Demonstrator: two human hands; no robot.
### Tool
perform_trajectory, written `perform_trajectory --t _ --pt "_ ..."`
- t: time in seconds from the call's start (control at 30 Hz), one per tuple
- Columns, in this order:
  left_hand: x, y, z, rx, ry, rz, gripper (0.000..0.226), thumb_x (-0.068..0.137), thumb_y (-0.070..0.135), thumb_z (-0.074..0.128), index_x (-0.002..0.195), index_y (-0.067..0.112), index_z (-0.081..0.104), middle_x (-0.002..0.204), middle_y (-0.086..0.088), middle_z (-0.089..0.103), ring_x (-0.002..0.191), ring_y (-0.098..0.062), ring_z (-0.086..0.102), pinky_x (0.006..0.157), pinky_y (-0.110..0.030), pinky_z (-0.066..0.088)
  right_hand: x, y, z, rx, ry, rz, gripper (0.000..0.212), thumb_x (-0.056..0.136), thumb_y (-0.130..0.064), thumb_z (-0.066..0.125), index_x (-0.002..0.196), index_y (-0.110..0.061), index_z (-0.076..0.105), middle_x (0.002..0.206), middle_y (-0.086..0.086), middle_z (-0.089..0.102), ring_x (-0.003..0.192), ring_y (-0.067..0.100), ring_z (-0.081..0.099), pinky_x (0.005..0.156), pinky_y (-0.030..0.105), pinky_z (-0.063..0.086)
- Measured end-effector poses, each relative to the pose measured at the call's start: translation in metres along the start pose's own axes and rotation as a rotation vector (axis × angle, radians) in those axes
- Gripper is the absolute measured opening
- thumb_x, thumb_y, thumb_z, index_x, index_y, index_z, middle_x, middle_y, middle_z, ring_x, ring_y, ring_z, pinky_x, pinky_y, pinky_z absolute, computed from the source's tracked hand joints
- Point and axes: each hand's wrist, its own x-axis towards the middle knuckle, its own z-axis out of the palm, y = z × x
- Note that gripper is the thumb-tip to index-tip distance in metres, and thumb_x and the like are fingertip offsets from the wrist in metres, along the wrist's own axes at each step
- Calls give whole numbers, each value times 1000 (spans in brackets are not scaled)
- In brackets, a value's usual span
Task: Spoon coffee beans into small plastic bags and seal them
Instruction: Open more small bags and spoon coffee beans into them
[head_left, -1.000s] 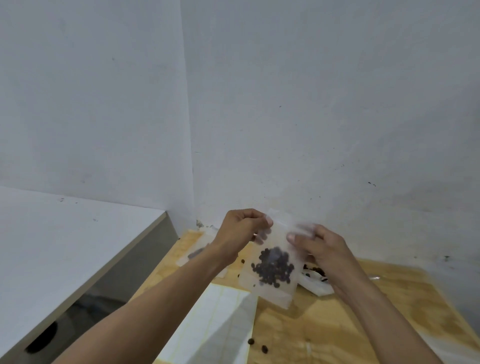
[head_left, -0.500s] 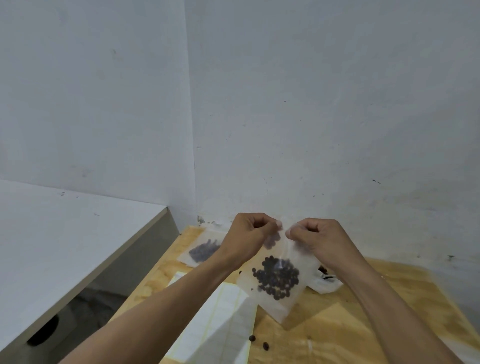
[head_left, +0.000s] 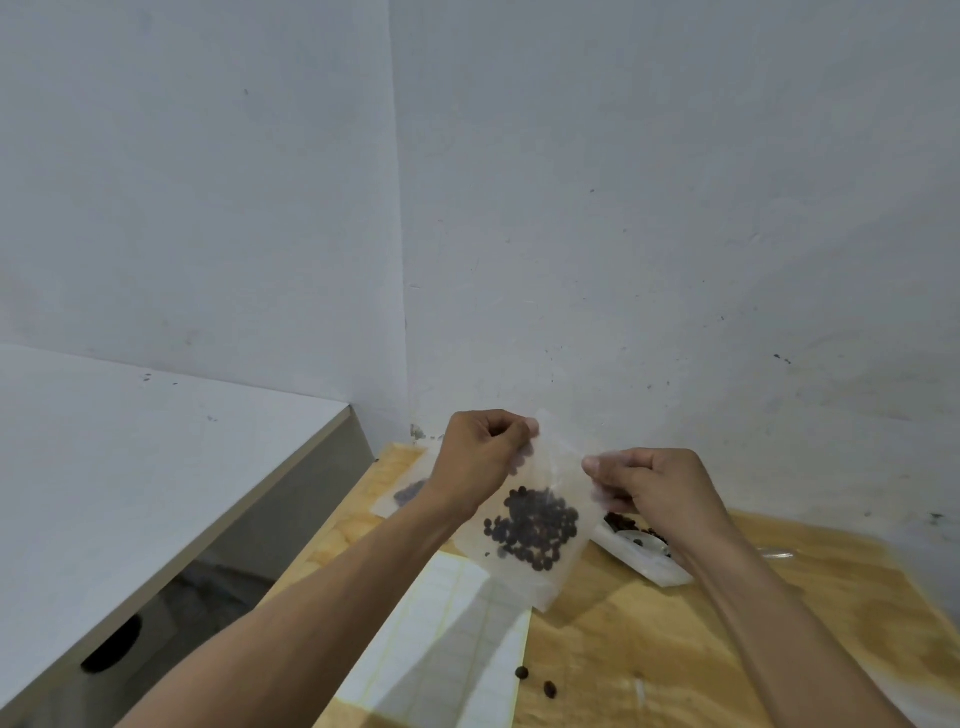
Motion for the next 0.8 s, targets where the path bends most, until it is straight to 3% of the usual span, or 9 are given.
perform_trajectory --t 0.13,0.2,0.3,0.37,0.43,0.5,0.6,0.7,0.8 --pt "2 -3 -8 -34 23 -23 26 95 22 72 72 10 76 62 1 68 51 -9 56 56 -18 50 -2 5 5 83 16 54 41 69 -45 90 73 -6 78 72 12 78 57 17 71 61 27 60" --pt "4 -3 -12 -106 44 -62 29 95 22 73 70 8 75 62 -2 67 52 -11 57 57 -17 50 -7 9 12 130 -148 103 52 71 -50 84 84 -1 77 86 12 81 74 19 78 64 24 61" --pt "15 -1 -24 -217 108 -234 27 93 27 74 84 2 77 72 -4 72 63 -15 61 64 -25 51 -12 15 30 186 -357 215 50 76 -37 82 108 1 75 106 15 80 97 29 78 72 33 63" --pt "22 -1 -38 -179 31 -428 37 89 36 78 101 2 74 89 -7 76 68 -19 64 66 -29 52 -5 17 40 267 -323 267 43 80 -26 80 112 4 75 108 19 78 99 33 76 78 40 63" --pt "23 -3 -52 -108 -85 -543 34 85 26 82 104 0 72 89 -11 72 60 -18 67 59 -27 53 5 16 48 383 -211 353 33 87 -14 77 109 10 73 103 24 78 86 31 78 72 39 66" --pt "23 -8 -64 -40 -95 -531 19 83 4 80 98 -6 74 85 -14 70 56 -17 65 59 -26 54 12 14 59 365 -161 402 26 89 -9 76 103 13 72 90 23 79 67 25 78 54 30 62" --pt "25 -18 -79 -13 11 -474 14 80 -12 72 94 -14 74 87 -15 72 59 -17 64 58 -26 56 21 15 81 263 -175 415 24 90 -10 77 99 12 73 78 17 78 59 21 75 50 25 59" --pt "28 -26 -95 29 63 -435 13 82 -11 73 95 -10 76 78 -7 71 51 -9 62 45 -16 48 29 15 102 101 -170 314 21 90 -16 79 76 -3 70 61 2 73 49 11 69 44 21 52" --pt "34 -45 -110 136 96 -411 13 89 -2 71 99 -1 78 88 -4 71 75 -13 62 56 -17 51 35 14 127 -91 -116 191 25 89 -22 81 72 -11 65 67 -3 71 53 7 68 50 23 55"
